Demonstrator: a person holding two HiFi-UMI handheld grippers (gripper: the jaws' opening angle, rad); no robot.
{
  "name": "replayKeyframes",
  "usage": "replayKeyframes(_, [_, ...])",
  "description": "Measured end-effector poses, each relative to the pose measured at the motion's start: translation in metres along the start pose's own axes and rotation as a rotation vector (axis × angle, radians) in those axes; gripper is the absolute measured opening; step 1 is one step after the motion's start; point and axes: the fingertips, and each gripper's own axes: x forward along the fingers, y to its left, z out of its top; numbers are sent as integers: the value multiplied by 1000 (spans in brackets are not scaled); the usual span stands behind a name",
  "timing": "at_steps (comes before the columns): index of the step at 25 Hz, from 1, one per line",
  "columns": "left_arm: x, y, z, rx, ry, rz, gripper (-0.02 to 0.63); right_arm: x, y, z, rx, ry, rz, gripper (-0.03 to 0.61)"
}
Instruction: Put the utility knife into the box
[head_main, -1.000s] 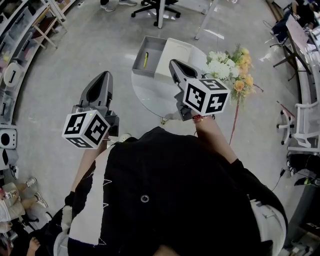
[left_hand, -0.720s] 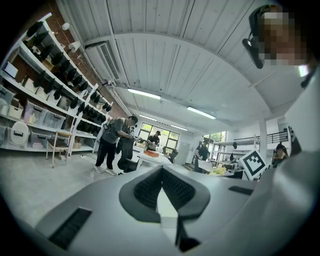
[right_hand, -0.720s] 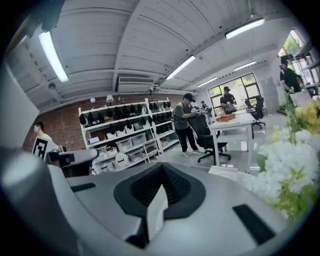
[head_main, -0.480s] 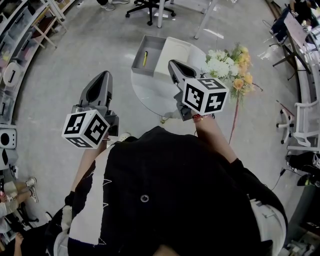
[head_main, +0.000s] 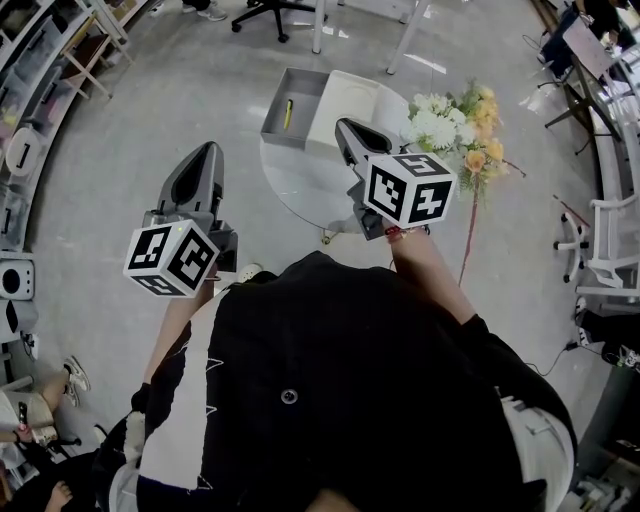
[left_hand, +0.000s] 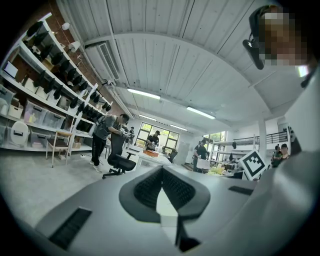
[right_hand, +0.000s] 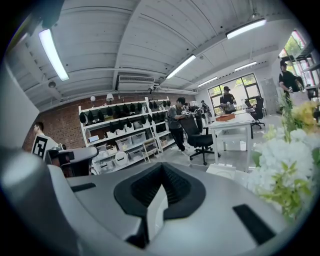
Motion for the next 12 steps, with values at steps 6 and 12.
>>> replayKeyframes(6, [-1, -1, -1, 1, 2, -4, 11, -2, -1, -1, 2, -1, -5, 5])
replayKeyframes(12, [-2, -1, -2, -1, 5, -5, 11, -3, 0, -4, 2, 4, -7, 5])
